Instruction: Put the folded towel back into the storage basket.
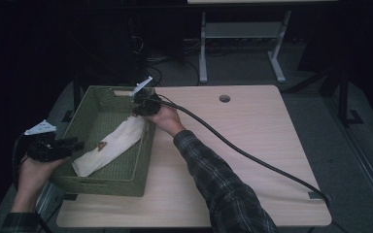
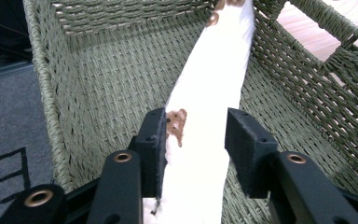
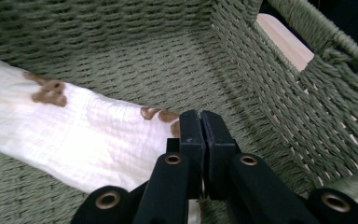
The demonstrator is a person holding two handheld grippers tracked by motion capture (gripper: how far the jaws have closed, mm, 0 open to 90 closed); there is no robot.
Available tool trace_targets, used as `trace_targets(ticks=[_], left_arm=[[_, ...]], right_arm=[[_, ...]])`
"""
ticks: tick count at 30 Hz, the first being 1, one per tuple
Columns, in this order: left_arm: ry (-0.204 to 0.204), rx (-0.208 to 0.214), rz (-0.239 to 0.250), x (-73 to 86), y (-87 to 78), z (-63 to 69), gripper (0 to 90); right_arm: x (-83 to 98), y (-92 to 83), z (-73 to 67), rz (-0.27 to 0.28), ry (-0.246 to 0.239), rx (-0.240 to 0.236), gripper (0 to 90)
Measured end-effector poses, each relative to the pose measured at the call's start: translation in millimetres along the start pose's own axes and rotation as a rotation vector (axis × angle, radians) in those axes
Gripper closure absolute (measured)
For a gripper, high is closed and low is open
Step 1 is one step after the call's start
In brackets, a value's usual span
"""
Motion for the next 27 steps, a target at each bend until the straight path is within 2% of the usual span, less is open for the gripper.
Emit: trace_targets(ticks=[3, 4, 5, 6, 7, 8, 11, 13, 14, 16, 17, 18, 19, 20, 21, 22, 23, 24, 25, 27], left_arm=[[0.007, 0.002, 0.009, -1.0, -1.5, 1.9, 54.0], [0.001, 0.005, 0.019, -1.6, -1.3, 3.4, 52.7], [0.007, 0.005, 0.028, -2.9, -1.9, 5.1, 51.0], [0.004, 0.007, 0.031, -3.6, -2.2, 6.6, 50.3], [0.004, 0.007, 0.031, -3.6, -2.2, 6.6, 49.5], [0.014, 0.009, 0.033, -5.3, -3.1, 9.6, 48.7], [0.008, 0.022, 0.045, -7.8, -3.3, 14.9, 47.9], [0.017, 0.031, 0.055, -12.9, -4.3, 24.2, 47.5], [0.017, 0.031, 0.055, -12.9, -4.3, 24.2, 46.9], [0.025, 0.04, 0.067, -18.0, -4.5, 35.0, 46.7], [0.03, 0.046, 0.068, -21.3, -4.0, 42.2, 46.3], [0.034, 0.051, 0.068, -23.6, -3.5, 47.3, 45.8], [0.034, 0.051, 0.068, -23.6, -3.5, 47.3, 45.5], [0.041, 0.06, 0.07, -28.4, -1.4, 59.0, 45.1], [0.041, 0.06, 0.07, -28.4, -1.4, 59.0, 44.9], [0.051, 0.073, 0.071, -33.2, 2.2, 71.8, 44.7], [0.057, 0.079, 0.071, -35.4, 4.6, 78.4, 44.3], [0.057, 0.079, 0.071, -35.4, 4.6, 78.4, 43.9], [0.059, 0.085, 0.068, -37.3, 7.4, 85.1, 43.9], [0.079, 0.099, 0.061, -41.3, 13.9, 99.5, 42.5]], right_arm=[[0.1, 5.0, 2.0, -0.008, 0.009, 0.018, 86.7], [0.4, 6.1, 4.2, -0.006, 0.021, 0.034, 82.0], [0.5, 5.6, 5.9, -0.002, 0.042, 0.043, 70.6], [0.3, 4.2, 7.9, 0.005, 0.054, 0.054, 65.3], [0.3, 4.2, 7.9, 0.005, 0.054, 0.054, 65.3], [-0.8, -2.9, 10.1, 0.02, 0.065, 0.059, 61.7], [-2.4, -10.5, 10.9, 0.04, 0.071, 0.052, 59.6], [-2.7, -26.4, 12.5, 0.066, 0.091, 0.043, 57.0], [-1.8, -29.8, 13.2, 0.068, 0.084, 0.047, 56.5], [-1.2, -34.7, 12.6, 0.074, 0.091, 0.05, 56.4], [2.8, -46.8, 12.3, 0.083, 0.096, 0.051, 54.7], [4.7, -50.9, 12.8, 0.087, 0.092, 0.053, 54.2], [4.7, -50.9, 12.8, 0.087, 0.092, 0.053, 54.2], [11.3, -64.6, 12.5, 0.091, 0.099, 0.06, 52.8], [11.3, -64.6, 12.5, 0.091, 0.099, 0.06, 52.8], [17.5, -75.7, 12.9, 0.095, 0.104, 0.063, 51.4], [21.6, -82.2, 13.7, 0.098, 0.104, 0.068, 50.8], [25.7, -88.5, 14.3, 0.102, 0.109, 0.072, 50.1], [25.7, -88.5, 14.3, 0.102, 0.109, 0.072, 50.1], [41.3, -107.1, 15.7, 0.104, 0.116, 0.078, 47.2]])
Point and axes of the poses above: each handheld gripper's, and its own axes: y roughly forward along the jaws, x roughly out of its underside, z roughly to its right, the point moved 5 cm from there along y, roughly forward along the jaws, and after that the axes turned 15 degrees about -y, right-handed, at the moved point
